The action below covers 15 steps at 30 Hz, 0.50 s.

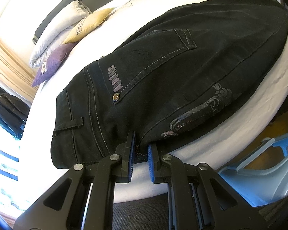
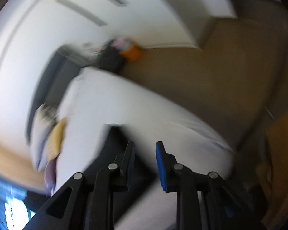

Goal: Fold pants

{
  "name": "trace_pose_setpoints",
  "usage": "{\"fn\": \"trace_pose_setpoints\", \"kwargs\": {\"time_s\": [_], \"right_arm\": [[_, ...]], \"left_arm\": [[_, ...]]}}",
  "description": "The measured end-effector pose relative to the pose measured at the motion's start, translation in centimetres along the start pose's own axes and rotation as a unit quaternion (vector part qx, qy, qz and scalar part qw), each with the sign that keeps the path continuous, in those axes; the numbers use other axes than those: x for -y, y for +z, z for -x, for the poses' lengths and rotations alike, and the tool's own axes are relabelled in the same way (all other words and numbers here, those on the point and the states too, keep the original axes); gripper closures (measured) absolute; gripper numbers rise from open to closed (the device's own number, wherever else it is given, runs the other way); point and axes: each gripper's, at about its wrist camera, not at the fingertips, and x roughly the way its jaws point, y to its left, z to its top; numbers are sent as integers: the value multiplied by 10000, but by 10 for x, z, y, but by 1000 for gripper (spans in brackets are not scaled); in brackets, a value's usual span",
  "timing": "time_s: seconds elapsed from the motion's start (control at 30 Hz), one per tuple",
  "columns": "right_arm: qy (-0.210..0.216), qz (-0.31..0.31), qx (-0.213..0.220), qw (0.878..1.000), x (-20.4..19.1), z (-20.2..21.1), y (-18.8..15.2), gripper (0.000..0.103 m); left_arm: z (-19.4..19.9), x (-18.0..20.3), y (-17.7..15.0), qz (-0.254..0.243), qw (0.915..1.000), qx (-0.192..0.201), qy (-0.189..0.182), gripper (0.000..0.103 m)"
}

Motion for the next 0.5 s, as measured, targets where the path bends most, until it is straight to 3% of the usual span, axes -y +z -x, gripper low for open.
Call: {"fn": "trace_pose_setpoints", "kwargs": {"time_s": [0.07, 0.13, 0.23, 0.3, 0.37, 0.4, 0.5], "right_arm": [[843, 573, -483, 9936, -50, -15, -8, 77], [1355, 1128, -1102, 9781, -103, -46, -31, 77], [1699, 1317, -1953, 9569, -149, -111, -60, 77], [1721, 1178, -2371, 9488, -156, -154, -72, 77], [1139, 899, -2420, 9593, -135, -195, -71, 78], [878, 721, -2285, 9669, -116, -208, -64, 99], [998, 182, -1859, 9773, -75, -214, -38, 103]], "left_arm": [[-1, 1, 1, 4, 10000, -20, 21, 92], [0, -1, 2, 29, 10000, -46, 28, 92], [2, -4, 2, 149, 9999, -54, -30, 92], [1, -8, 1, 194, 9998, -46, -66, 91], [0, -9, 0, 215, 9997, -33, -82, 91], [-1, -10, 0, 230, 9997, -24, -91, 91], [0, -11, 0, 249, 9996, -2, -114, 91]]}}
